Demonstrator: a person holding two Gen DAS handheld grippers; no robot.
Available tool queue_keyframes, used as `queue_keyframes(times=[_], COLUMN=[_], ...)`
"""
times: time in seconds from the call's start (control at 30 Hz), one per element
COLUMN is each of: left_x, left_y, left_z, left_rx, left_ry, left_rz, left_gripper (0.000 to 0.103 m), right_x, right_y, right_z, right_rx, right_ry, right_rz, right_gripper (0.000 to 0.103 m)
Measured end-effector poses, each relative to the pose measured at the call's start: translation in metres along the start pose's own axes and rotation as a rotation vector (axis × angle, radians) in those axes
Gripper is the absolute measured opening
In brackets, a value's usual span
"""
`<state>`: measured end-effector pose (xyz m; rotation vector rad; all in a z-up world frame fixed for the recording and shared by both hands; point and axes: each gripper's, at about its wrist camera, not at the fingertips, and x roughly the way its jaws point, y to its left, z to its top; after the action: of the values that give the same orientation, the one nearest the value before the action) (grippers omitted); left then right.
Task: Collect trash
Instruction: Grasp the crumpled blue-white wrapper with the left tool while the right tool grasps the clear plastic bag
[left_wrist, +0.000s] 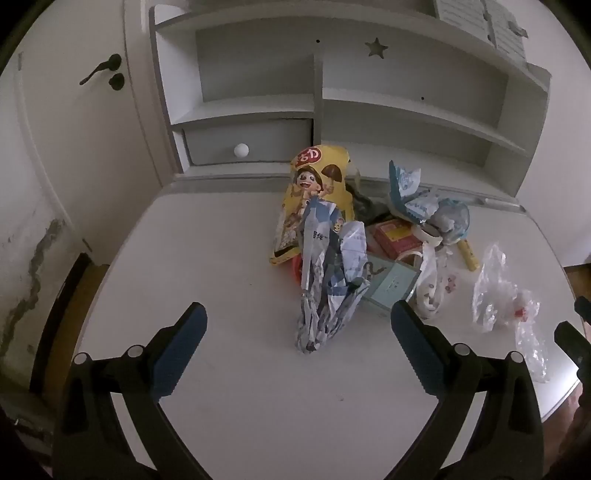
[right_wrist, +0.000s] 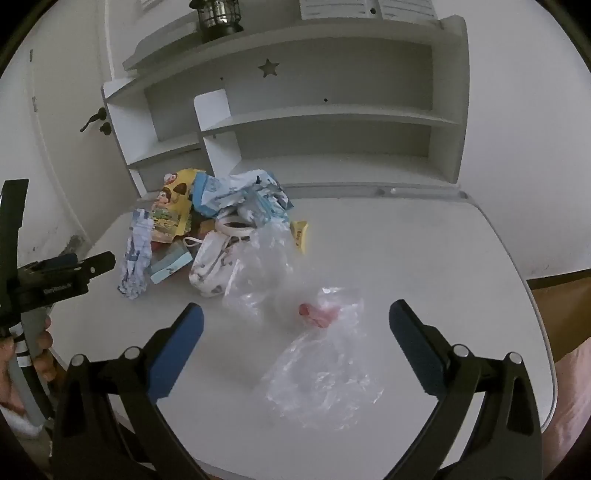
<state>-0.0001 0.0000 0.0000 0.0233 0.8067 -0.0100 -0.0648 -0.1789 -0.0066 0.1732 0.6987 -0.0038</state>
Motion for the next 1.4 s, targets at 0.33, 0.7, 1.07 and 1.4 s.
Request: queue_keyframes(times=[0.33, 0.7, 1.07, 1.4], left_x=[0.008, 0.021, 0.032, 0.033], left_y=[0.002, 0.009, 0.015, 0.029], left_z=[0.001, 0.003, 0.002, 0.016], left_rx=[-0.006, -0.016, -0.04, -0.051], left_ry=[0.009, 0.049, 0.107, 0.096], left_rz=[0.009, 0.0, 0.003, -0.119], left_gripper=[0.097, 0.097, 0.097, 0.097], right_x=[0.012, 0.02, 0.033, 0.051], right_y=[-0.005, -0.005, -0.01, -0.012], right_z=[0.007, 0.006, 0.001, 0.006], right_rx=[0.011, -0.001, 0.009, -0.053], right_ry=[0.006, 0.03, 0.064, 0.095], right_rz=[0.002, 0.003, 0.005, -0.006], right_gripper=[0.097, 0.097, 0.097, 0.097])
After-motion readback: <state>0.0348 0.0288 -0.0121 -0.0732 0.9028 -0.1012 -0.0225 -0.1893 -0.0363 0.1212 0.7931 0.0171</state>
